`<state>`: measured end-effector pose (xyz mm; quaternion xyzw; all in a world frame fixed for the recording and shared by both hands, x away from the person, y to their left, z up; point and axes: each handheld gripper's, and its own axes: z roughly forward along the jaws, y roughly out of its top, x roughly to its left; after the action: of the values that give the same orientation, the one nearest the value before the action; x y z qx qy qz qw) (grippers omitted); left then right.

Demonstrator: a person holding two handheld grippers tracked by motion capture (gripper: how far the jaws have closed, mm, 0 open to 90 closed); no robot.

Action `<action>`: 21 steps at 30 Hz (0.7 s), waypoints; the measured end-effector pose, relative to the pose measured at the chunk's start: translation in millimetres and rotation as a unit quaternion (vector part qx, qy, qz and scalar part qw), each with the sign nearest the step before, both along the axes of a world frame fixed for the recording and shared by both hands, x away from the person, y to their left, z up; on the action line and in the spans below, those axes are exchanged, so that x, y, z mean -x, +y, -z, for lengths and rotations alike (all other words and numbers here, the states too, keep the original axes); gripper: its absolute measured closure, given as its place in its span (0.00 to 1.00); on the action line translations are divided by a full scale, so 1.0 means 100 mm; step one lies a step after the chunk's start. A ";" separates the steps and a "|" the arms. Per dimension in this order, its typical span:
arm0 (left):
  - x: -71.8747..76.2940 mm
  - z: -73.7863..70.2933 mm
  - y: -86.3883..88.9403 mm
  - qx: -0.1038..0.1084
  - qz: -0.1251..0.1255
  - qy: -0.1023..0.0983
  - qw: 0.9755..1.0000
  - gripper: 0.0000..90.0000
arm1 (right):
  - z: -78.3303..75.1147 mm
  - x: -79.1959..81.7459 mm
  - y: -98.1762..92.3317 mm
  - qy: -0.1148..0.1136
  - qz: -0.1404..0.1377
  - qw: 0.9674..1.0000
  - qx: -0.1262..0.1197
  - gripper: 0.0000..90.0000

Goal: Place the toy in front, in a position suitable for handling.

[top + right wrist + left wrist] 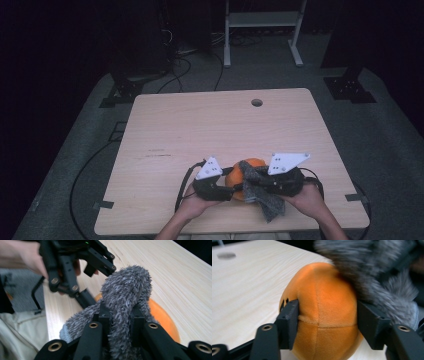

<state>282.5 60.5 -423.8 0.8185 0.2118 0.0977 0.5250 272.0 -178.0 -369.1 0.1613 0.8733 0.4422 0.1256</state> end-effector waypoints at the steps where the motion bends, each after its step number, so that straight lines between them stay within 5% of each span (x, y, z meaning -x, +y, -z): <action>1: 0.01 0.00 0.00 -0.007 0.001 -0.008 1.000 0.44 | 0.00 -0.01 0.01 -0.002 0.001 1.000 0.007 0.85; 5: -0.02 0.01 0.05 0.001 0.001 0.008 1.000 0.42 | 0.04 -0.09 -0.14 0.012 0.029 1.000 -0.002 0.85; 9: -0.10 -0.03 0.02 0.042 -0.019 0.081 0.996 0.22 | 0.08 -0.09 -0.15 0.035 0.022 0.999 -0.002 0.85; 13: -0.05 0.00 0.02 0.015 -0.009 0.041 0.999 0.34 | 0.04 -0.02 -0.01 0.014 -0.007 1.000 0.018 0.85; 15: -0.03 0.00 0.04 0.002 -0.001 0.025 1.000 0.38 | 0.04 -0.06 -0.07 0.024 -0.002 1.000 0.005 0.85; 18: -0.04 0.00 0.05 -0.002 0.005 0.023 1.000 0.38 | 0.05 -0.11 -0.19 0.027 0.023 0.999 0.000 0.85; 21: -0.06 -0.02 0.04 0.009 0.002 0.043 0.999 0.29 | 0.08 -0.14 -0.26 0.039 0.036 0.999 0.000 0.85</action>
<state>288.8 64.9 -421.6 0.8179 0.2330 0.0593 0.5226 286.5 -203.8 -377.4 0.2102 0.8713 0.4303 0.1071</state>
